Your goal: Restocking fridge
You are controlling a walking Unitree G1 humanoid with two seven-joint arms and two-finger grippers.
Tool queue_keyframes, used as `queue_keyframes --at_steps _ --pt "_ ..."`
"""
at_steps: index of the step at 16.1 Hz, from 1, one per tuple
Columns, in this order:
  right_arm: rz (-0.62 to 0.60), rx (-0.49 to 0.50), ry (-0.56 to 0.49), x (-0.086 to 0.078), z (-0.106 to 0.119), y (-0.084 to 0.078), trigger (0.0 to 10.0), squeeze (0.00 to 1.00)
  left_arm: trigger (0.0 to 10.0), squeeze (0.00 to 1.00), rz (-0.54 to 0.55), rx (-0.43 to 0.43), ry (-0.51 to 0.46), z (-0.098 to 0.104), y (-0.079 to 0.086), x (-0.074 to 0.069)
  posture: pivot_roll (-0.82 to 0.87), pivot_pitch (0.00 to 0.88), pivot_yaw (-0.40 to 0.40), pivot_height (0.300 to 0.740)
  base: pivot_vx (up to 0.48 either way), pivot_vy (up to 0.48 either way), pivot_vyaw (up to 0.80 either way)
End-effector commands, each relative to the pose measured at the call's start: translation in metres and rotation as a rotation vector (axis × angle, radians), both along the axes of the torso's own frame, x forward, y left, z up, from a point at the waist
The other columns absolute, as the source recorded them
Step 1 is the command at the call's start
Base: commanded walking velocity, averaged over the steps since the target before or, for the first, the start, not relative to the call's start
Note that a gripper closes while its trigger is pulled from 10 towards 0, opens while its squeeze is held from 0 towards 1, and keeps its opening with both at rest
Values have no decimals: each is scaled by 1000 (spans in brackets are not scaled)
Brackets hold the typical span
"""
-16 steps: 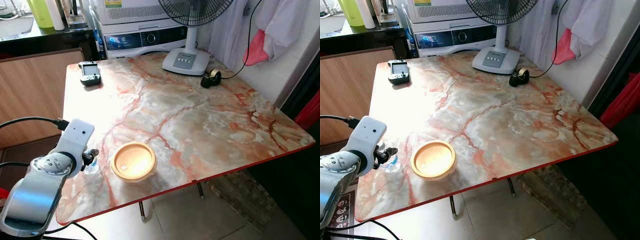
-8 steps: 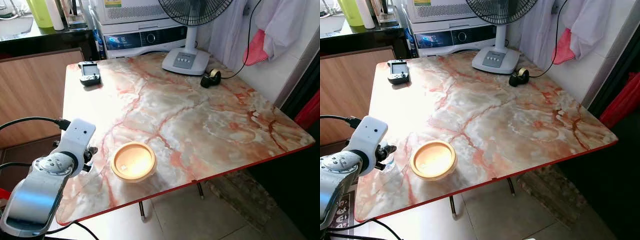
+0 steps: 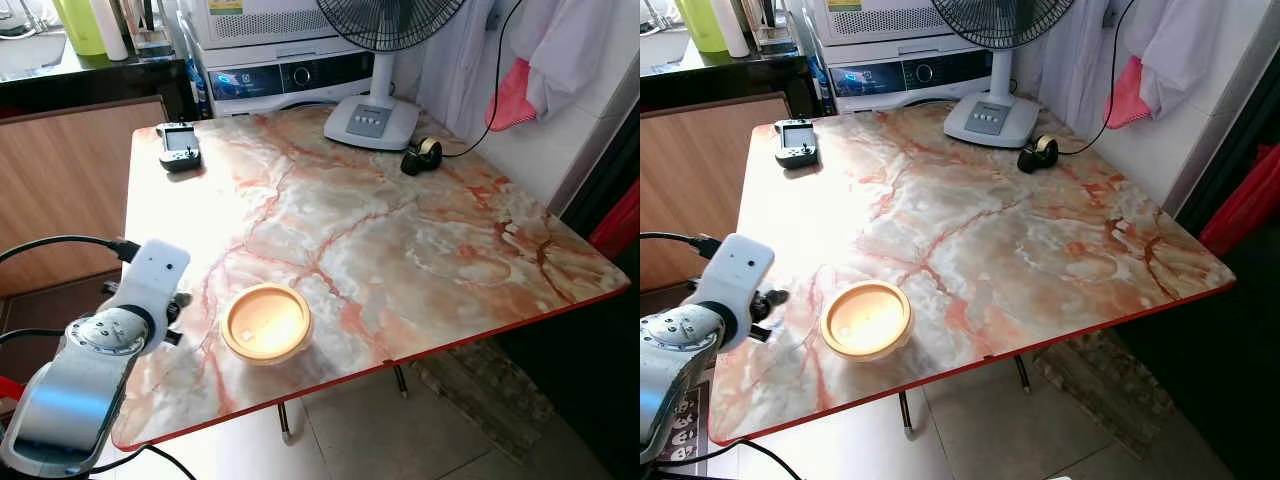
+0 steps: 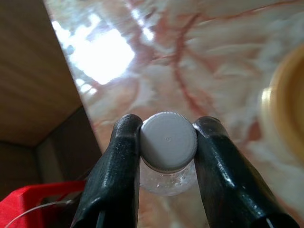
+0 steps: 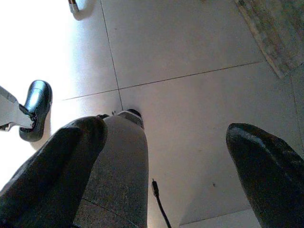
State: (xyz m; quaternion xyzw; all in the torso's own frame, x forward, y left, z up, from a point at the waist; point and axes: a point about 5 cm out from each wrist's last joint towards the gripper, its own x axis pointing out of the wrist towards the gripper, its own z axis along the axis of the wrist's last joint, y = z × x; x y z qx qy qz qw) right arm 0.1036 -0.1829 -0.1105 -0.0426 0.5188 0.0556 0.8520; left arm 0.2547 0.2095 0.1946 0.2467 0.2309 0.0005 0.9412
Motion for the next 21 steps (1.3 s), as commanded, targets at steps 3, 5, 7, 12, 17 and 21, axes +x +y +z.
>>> queue_keyframes --at_steps 3,5,7,12,17,21 --pt "16 2 83 -21 -6 1 10000 0 0 0 188 118 -134 17 42 2 218 30 -41 740 0 0 0" --pt "14 6 83 -21 -6 2 10000 0 10000 0 296 147 -162 9 70 -3 222 27 -37 740 0 0 0" --pt "9 8 82 -21 -6 3 10000 0 10000 0 386 111 -152 -11 93 -13 221 25 -33 740 0 0 0" --pt "1 8 83 -22 -6 2 10000 0 10000 0 543 81 -48 -102 120 -59 214 25 -36 740 0 0 0" --pt "15 -4 80 -21 -6 0 10000 0 10000 0 581 96 37 -170 110 -96 204 24 -41 740 0 0 0" --pt "38 -13 83 -21 -5 -2 10000 0 10000 0 602 22 82 -204 95 -111 214 19 -47 740 0 0 0"
